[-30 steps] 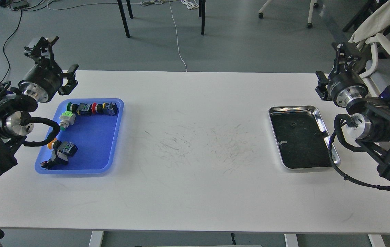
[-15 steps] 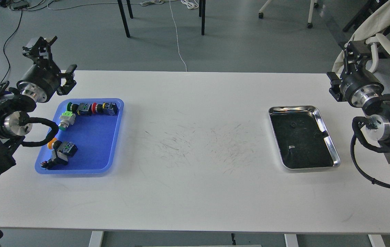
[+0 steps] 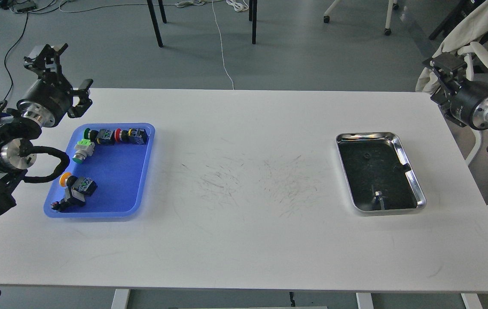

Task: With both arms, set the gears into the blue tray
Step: 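Raise the right arm and swing the right gripper over the metal tray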

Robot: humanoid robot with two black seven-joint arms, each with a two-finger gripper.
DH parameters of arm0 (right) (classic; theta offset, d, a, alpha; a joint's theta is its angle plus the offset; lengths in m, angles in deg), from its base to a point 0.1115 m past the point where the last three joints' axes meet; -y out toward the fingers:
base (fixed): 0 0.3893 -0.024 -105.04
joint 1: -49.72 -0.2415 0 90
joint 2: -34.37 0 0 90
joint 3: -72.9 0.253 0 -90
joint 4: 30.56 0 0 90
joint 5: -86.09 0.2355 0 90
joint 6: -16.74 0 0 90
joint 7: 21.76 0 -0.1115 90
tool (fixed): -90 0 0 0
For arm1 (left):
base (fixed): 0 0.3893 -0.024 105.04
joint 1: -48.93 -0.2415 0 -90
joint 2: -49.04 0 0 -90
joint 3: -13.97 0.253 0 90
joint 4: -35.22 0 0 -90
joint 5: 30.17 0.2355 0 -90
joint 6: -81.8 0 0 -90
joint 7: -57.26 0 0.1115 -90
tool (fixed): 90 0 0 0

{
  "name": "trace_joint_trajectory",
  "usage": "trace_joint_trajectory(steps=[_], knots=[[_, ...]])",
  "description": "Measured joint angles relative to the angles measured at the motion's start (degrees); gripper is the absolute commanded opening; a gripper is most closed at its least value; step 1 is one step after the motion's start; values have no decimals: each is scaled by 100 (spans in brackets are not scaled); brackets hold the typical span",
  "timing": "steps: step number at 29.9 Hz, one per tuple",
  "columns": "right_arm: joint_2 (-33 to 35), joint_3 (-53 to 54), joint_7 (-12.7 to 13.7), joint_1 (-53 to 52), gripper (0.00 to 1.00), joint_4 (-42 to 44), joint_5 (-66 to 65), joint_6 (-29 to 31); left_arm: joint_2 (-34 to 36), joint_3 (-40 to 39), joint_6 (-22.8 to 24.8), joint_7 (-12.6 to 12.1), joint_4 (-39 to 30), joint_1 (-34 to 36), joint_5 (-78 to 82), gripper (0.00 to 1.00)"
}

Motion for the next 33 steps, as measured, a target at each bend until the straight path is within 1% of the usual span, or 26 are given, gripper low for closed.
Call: trace_joint_trajectory(steps=[4,9,10,11,15,16,17,19,23,27,30,33], knots=[[2,-240,27,-380,98,3,-696,182,64,-5,33,0,-7,0,-14,99],[-78,-258,66,-471,98,55,-2235,244,158,-8,69,8,-20,-2,-35,99],[-106,-259,128,-471,98,72,-2491,247,179,-10,70,8,-22,-5,-37,99],[-133,-263,236,-471,98,90,-2678,250,197,-12,73,8,-26,-6,-40,99],[-264,-340,1104,-468,97,240,-3194,310,220,-15,82,8,-29,-9,-42,99],[-302,-380,1264,-466,97,295,-3274,383,222,-15,92,8,-29,-10,-45,99],[-335,-408,1343,-463,97,355,-3326,456,222,-15,108,8,-30,-10,-47,99],[-417,-449,1405,-455,98,485,-3425,601,222,-15,124,8,-30,-10,-53,99],[-601,-560,1307,-414,98,711,-3813,743,226,-15,134,8,-30,-10,-60,99],[-859,-792,1076,-382,98,1013,-4236,816,242,-15,143,8,-39,-10,-61,99],[-1110,-1030,777,-375,97,1170,-4544,831,295,-17,166,11,-40,-10,-61,99],[-1273,-1237,394,-384,97,1220,-5109,833,342,-23,175,14,-36,-10,-61,99]])
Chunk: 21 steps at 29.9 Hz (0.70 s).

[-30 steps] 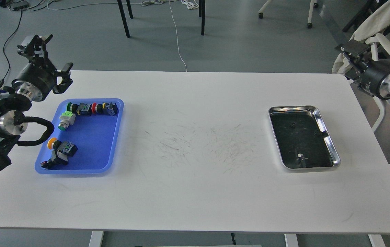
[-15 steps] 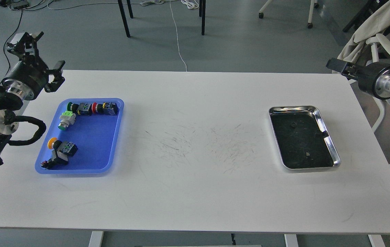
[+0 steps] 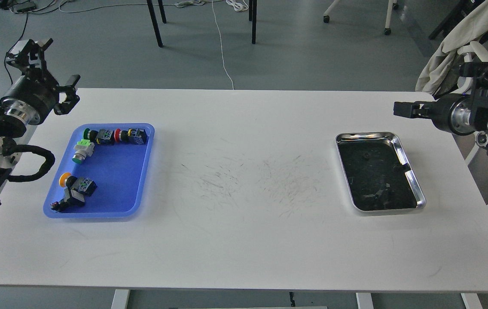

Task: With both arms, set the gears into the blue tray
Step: 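Raise the right arm and swing the right gripper over the metal tray, then lower the right gripper into the metal tray and grasp the small black part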

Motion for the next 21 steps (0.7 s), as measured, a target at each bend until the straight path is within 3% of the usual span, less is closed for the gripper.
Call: trace_joint_trajectory(steps=[8,13,21], knots=[[-277,-95,-553,89,93,286,-1399,-9,10,-120,10,1,-11,0,3,99],[-582,-94,-653,322,83,646,-1479,-39,21,-178,28,0,-13,0,10,99],[-968,-89,-910,673,82,870,-1481,-62,103,-247,97,-6,-19,7,10,99]])
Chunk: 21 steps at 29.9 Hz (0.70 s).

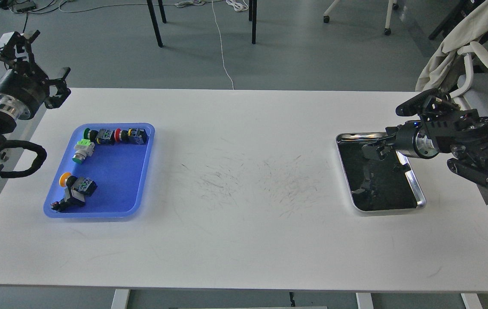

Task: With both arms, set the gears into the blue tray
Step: 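Lower the right gripper into the metal tray and grasp the small black part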

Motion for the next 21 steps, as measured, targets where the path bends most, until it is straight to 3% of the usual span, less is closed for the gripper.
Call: trace_joint_trajectory(steps=[21], knots=[[-303,49,-111,564,63,761,10,-51,43,9,19,-9,0,-7,8,99]])
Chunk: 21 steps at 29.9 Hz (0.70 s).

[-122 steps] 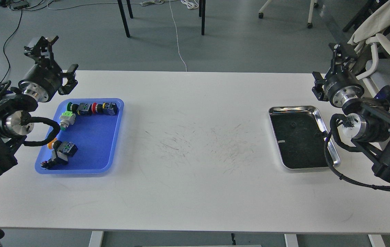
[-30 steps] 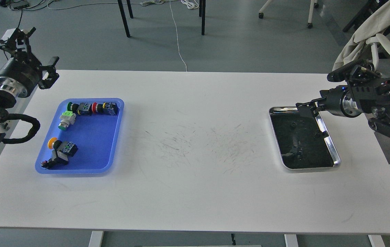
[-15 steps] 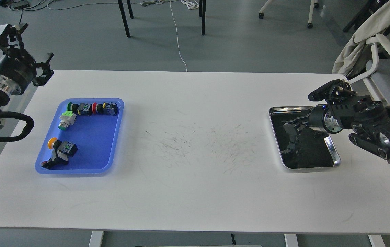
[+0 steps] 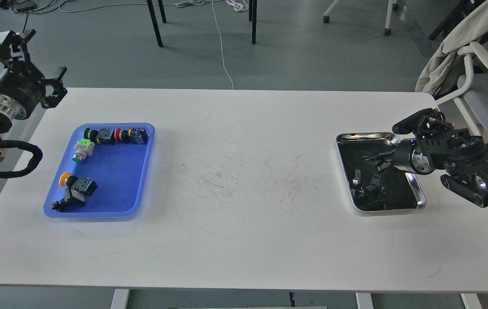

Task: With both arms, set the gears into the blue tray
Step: 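Lower the right gripper into the metal tray and grasp the small black part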

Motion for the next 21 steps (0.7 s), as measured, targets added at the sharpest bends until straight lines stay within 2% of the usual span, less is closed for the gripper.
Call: trace_joint_trajectory(steps=[21], knots=[[-259,-5,-6,224,36,414,10,-106,33,0,0,0,0,0,0,99]])
